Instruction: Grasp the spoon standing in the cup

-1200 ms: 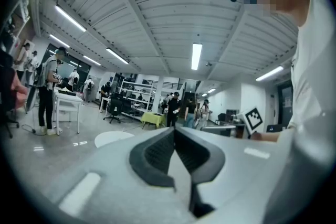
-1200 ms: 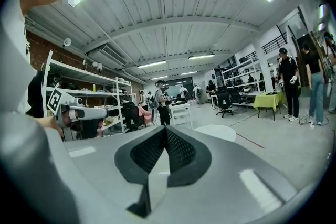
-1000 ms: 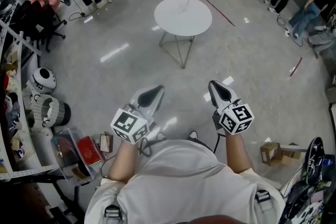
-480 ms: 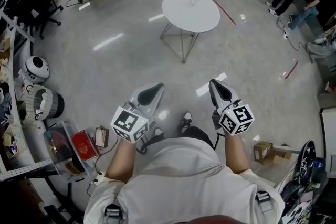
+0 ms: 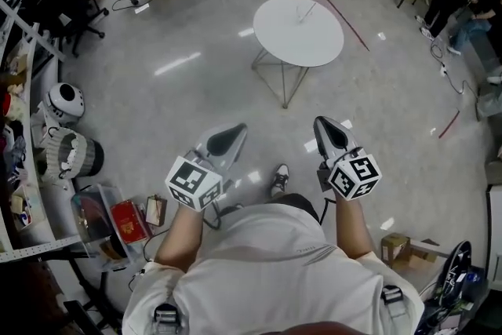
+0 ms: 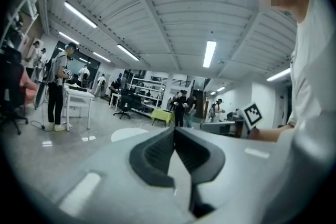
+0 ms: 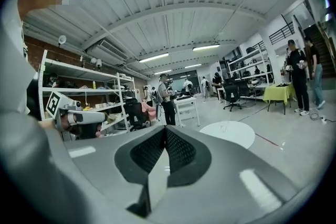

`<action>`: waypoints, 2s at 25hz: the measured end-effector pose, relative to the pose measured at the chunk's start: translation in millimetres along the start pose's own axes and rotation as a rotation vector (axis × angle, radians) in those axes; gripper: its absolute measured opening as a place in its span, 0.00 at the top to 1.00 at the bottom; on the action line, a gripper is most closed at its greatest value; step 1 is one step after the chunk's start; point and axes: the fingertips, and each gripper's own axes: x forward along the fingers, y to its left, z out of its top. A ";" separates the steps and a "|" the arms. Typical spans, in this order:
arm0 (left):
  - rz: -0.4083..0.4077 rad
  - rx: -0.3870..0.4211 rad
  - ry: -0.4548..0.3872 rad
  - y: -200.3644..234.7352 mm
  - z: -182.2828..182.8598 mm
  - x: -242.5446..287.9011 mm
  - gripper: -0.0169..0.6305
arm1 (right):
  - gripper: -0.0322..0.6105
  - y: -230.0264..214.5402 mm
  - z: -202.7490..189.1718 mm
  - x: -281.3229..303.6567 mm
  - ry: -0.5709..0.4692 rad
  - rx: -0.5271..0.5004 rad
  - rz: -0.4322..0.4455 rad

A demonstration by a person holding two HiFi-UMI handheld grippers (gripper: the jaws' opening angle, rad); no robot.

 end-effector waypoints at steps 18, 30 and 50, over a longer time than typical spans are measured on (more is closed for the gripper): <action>0.014 0.012 0.022 15.4 32.1 241.5 0.97 | 0.94 -239.6 62.6 53.0 -0.026 0.044 0.000; -0.054 0.016 0.062 59.0 37.0 344.5 0.97 | 0.94 -327.8 65.9 102.0 -0.008 0.101 -0.063; -0.174 -0.032 0.038 312.5 101.6 445.3 0.97 | 0.94 -376.8 140.9 344.3 0.050 0.038 -0.168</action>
